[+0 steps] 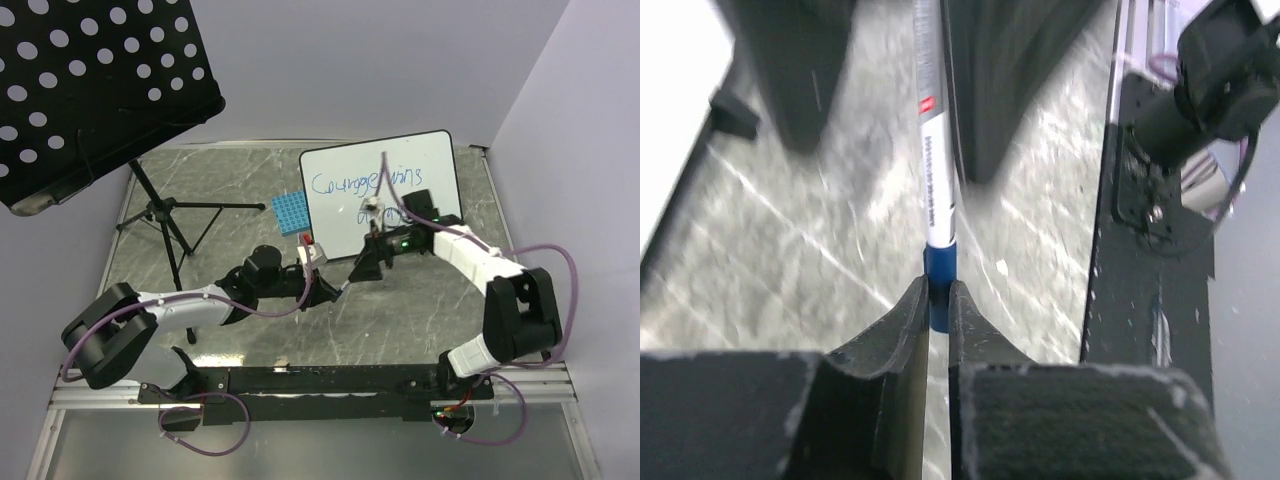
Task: Write a sentence on the whiteboard
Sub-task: Put down the whiteboard marker at the center of the board, then reset both arms
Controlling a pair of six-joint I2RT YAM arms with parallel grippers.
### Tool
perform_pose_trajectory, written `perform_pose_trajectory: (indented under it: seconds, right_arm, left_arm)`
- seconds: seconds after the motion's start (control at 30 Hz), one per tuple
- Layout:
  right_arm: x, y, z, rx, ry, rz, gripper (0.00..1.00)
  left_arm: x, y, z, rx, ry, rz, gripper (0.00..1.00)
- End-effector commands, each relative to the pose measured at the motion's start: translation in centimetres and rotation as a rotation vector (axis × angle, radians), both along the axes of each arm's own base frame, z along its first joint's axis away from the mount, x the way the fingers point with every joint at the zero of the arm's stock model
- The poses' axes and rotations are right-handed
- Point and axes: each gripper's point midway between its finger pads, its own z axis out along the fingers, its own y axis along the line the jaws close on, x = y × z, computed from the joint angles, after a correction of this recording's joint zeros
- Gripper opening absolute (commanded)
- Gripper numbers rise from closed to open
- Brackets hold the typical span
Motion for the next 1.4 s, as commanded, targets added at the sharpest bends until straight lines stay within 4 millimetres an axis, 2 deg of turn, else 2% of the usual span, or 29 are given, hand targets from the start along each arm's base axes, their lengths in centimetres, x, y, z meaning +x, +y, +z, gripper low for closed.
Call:
perform_pose_trajectory:
  seconds: [0.0, 0.13, 0.3, 0.43, 0.5, 0.57, 0.6, 0.63, 0.7, 0.73, 0.77, 0.8, 0.83, 0.87, 0.9, 0.93, 0.97, 1.0, 1.07, 1.1, 1.13, 1.17, 1.23, 1.27, 1.37]
  right_arm:
    - [3.0, -3.2, 4.8, 0.042, -0.194, -0.118, 1.0]
    - [3.0, -4.3, 6.0, 0.057, -0.244, -0.147, 1.0]
    - [3.6, -5.4, 6.9, 0.061, -0.284, -0.186, 1.0]
    - [3.7, -6.4, 7.0, 0.064, -0.288, -0.217, 1.0]
    - [3.9, -6.9, 6.7, 0.051, -0.295, -0.227, 1.0]
    - [3.9, -7.3, 6.4, 0.037, -0.293, -0.23, 1.0]
    - [3.9, -7.4, 6.4, 0.03, -0.318, -0.218, 1.0]
    - [3.9, -7.5, 6.4, 0.022, -0.337, -0.214, 1.0]
    - [4.3, -8.1, 6.4, -0.028, -0.413, -0.226, 1.0]
    - [4.5, -8.4, 6.5, -0.051, -0.445, -0.241, 1.0]
    - [5.2, -9.5, 6.6, -0.125, -0.504, -0.297, 1.0]
    - [6.1, -10.1, 7.2, -0.151, -0.548, -0.355, 1.0]
    - [6.7, -10.7, 7.8, -0.176, -0.588, -0.401, 1.0]
    - [7.4, -12.2, 8.5, -0.243, -0.643, -0.499, 1.0]
    - [8.2, -12.8, 10.0, -0.23, -0.672, -0.587, 1.0]
    - [8.8, -14.4, 10.6, -0.25, -0.678, -0.687, 1.0]
    - [8.6, -15.6, 11.7, -0.251, -0.664, -0.807, 1.0]
    - [8.7, -16.9, 12.5, -0.253, -0.661, -0.881, 1.0]
    - [8.1, -18.0, 14.0, -0.234, -0.609, -1.004, 1.0]
    - [8.2, -19.2, 14.2, -0.265, -0.599, -1.084, 1.0]
    - [7.8, -19.8, 14.1, -0.279, -0.562, -1.129, 1.0]
    - [7.5, -20.1, 15.2, -0.261, -0.554, -1.186, 1.0]
    - [7.1, -21.0, 15.7, -0.283, -0.558, -1.236, 1.0]
    - [6.6, -21.2, 16.2, -0.285, -0.581, -1.25, 1.0]
    - [5.8, -21.8, 17.0, -0.286, -0.625, -1.283, 1.0]
  left_arm:
    - [-1.8, 1.2, -1.4, 0.061, 0.044, -0.046, 0.01]
    - [-2.3, 1.5, -3.7, 0.126, 0.115, -0.05, 0.01]
    - [-1.7, 1.5, -6.7, 0.248, 0.214, -0.019, 0.01]
    - [-1.1, 1.3, -7.7, 0.294, 0.25, 0.01, 0.02]
    - [-0.8, 1.2, -7.4, 0.287, 0.247, 0.027, 0.06]
    - [-0.5, 1.3, -6.9, 0.275, 0.231, 0.042, 0.2]
    - [0.0, 1.3, -5.7, 0.245, 0.202, 0.069, 0.26]
    - [0.1, 1.6, -5.4, 0.236, 0.187, 0.09, 0.36]
    - [1.5, 2.0, -2.3, 0.162, 0.11, 0.175, 0.49]
    - [1.7, 2.6, -1.9, 0.144, 0.096, 0.21, 0.65]
    - [1.9, 2.8, 0.9, 0.072, 0.053, 0.235, 0.72]
    - [2.3, 3.0, 2.6, 0.019, 0.024, 0.262, 0.81]
    - [3.1, 3.9, 3.6, -0.018, 0.002, 0.324, 0.99]
    - [3.3, 4.6, 6.6, -0.108, -0.011, 0.373, 0.97]
    - [3.9, 5.6, 7.8, -0.152, -0.002, 0.433, 0.97]
    - [5.1, 6.9, 9.0, -0.193, 0.009, 0.537, 0.97]
    - [5.2, 7.9, 11.3, -0.269, 0.036, 0.578, 0.97]
    - [6.2, 9.2, 12.1, -0.291, 0.046, 0.632, 0.97]
    - [6.6, 10.7, 13.6, -0.295, 0.094, 0.674, 0.97]
    - [7.3, 11.7, 15.1, -0.309, 0.088, 0.709, 0.97]
    - [7.4, 12.5, 14.1, -0.257, 0.116, 0.75, 0.97]
    - [7.3, 13.0, 14.6, -0.246, 0.101, 0.765, 0.97]
    - [7.1, 13.6, 16.0, -0.245, 0.081, 0.776, 0.97]
    - [6.5, 14.2, 15.7, -0.217, 0.079, 0.778, 0.97]
    - [5.5, 15.0, 16.8, -0.218, 0.055, 0.774, 0.97]
